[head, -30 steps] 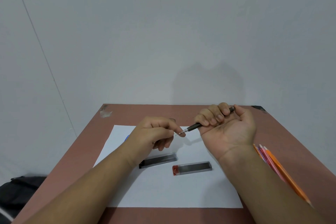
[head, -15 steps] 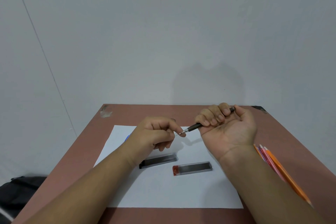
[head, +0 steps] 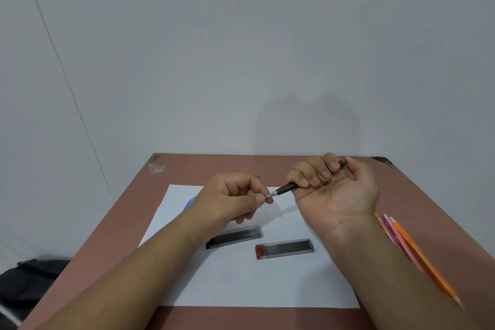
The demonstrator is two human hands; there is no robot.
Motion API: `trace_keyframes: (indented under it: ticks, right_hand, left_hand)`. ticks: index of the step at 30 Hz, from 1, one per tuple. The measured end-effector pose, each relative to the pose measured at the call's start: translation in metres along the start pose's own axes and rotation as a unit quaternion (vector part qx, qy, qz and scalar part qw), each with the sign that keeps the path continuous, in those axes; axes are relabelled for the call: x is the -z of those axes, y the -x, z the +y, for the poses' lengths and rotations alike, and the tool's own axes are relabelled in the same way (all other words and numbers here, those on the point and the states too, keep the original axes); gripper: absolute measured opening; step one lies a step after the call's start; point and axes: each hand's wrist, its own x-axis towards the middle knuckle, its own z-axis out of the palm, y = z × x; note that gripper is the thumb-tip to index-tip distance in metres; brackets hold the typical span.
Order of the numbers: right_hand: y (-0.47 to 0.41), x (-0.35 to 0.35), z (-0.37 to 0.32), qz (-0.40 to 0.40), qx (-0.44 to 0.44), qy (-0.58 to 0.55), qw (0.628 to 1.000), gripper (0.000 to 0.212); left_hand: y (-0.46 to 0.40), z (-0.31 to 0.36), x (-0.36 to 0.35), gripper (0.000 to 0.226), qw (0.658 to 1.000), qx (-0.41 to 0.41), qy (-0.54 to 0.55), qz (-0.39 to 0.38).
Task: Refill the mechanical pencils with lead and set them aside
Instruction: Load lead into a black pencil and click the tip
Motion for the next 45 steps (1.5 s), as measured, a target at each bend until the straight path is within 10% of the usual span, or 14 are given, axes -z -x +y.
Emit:
trace_keyframes:
  ticks: [21, 32, 37, 45]
  right_hand:
    - [0.0, -0.003, 0.005, 0.003, -0.017, -0.036, 0.999, 0.039]
    - [0.017, -0.015, 0.003, 0.092, -0.007, 0.327, 0.94, 0.015]
    - [0.044, -0.03, -0.039, 0.089, 0.042, 0.533, 0.84, 0.017]
    - [0.083, 0.018, -0.141, 0.18, 0.092, 0.811, 0.549, 0.026]
  left_hand:
    - [0.002, -0.001, 0.004, 0.026, 1.0, 0.013, 0.001, 0.003]
    - [0.004, -0.002, -0.005, 0.03, 0.961, -0.055, -0.267, 0.045]
    - [-0.002, 0.013, -0.037, 0.026, 0.923, -0.114, -0.363, 0.056]
    - [0.001, 0.034, -0.123, 0.035, 0.875, -0.123, -0.453, -0.119]
